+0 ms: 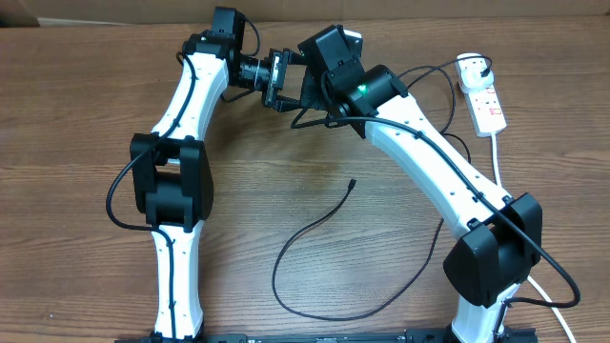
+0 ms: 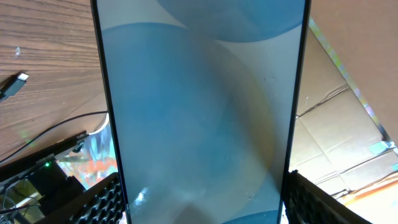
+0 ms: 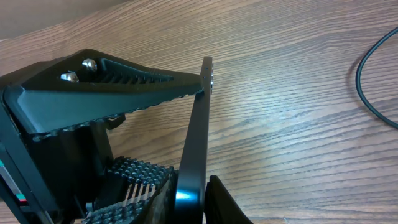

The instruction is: Plug charger to phone and switch on socket

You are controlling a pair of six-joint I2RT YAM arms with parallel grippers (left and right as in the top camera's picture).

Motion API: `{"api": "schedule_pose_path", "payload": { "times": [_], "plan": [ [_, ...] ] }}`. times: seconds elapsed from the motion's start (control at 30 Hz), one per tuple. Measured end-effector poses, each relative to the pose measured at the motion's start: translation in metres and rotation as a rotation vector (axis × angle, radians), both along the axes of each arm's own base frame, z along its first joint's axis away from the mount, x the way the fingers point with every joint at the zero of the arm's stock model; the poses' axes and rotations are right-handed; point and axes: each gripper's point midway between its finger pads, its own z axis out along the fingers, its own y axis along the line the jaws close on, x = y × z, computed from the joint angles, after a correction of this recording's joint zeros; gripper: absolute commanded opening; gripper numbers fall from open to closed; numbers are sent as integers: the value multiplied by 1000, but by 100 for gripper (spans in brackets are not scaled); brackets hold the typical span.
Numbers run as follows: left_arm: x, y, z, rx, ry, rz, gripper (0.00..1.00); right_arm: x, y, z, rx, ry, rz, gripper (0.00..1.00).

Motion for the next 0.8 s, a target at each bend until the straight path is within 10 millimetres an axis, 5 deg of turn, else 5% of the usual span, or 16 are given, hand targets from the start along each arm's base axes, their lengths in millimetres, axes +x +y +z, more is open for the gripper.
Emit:
{"api": "schedule_pose_path", "payload": {
  "times": [0.8],
  "plan": [
    [13,-3,8,-33,-127,-7,71,4,-6,2,-16,-19,-25,4]
  ]
}}
